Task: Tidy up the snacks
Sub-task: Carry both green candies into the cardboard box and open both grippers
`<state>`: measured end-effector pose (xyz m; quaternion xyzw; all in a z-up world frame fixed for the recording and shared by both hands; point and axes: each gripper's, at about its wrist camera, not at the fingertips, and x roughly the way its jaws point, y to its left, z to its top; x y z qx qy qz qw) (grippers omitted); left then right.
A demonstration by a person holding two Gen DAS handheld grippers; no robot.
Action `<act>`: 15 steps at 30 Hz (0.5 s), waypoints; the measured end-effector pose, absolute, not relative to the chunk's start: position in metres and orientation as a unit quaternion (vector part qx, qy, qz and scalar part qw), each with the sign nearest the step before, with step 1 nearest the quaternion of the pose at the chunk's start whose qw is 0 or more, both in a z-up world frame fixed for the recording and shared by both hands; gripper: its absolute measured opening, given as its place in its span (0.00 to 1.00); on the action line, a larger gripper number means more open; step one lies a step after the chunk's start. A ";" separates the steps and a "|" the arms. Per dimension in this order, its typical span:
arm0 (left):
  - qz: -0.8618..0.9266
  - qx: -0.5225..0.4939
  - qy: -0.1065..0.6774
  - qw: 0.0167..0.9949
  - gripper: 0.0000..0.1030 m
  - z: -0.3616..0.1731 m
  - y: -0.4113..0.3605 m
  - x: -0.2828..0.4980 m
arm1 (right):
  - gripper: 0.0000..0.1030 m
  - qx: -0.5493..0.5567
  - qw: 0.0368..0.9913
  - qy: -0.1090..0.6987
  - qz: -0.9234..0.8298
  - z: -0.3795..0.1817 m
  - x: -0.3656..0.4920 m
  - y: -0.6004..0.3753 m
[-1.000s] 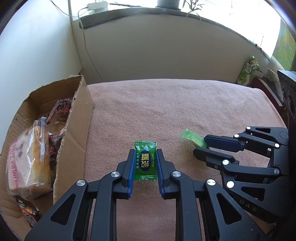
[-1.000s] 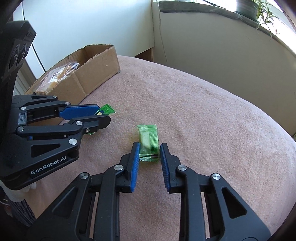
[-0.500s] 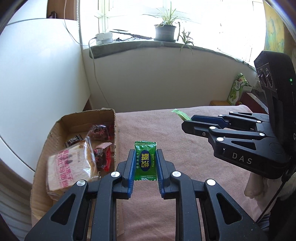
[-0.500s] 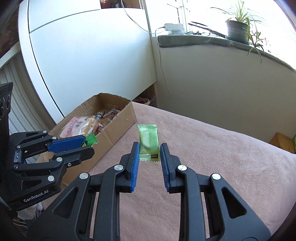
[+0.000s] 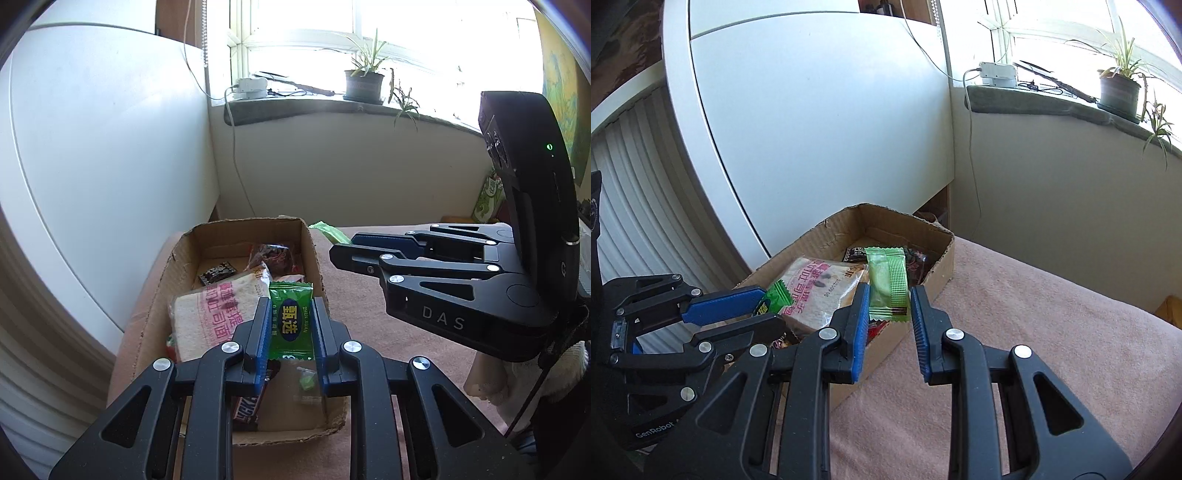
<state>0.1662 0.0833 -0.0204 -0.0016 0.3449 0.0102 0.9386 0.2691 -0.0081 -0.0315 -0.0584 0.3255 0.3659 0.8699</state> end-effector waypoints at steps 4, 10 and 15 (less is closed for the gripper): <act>0.016 -0.011 0.347 0.938 0.19 -0.025 0.096 0.166 | 0.23 -0.064 0.863 0.329 0.377 -0.037 0.269 0.013; 0.031 -0.030 0.337 0.941 0.19 -0.028 0.110 0.165 | 0.23 -0.059 0.861 0.334 0.380 -0.042 0.272 0.026; 0.039 -0.040 0.335 0.941 0.19 -0.031 0.119 0.166 | 0.23 -0.059 0.859 0.337 0.382 -0.046 0.273 0.031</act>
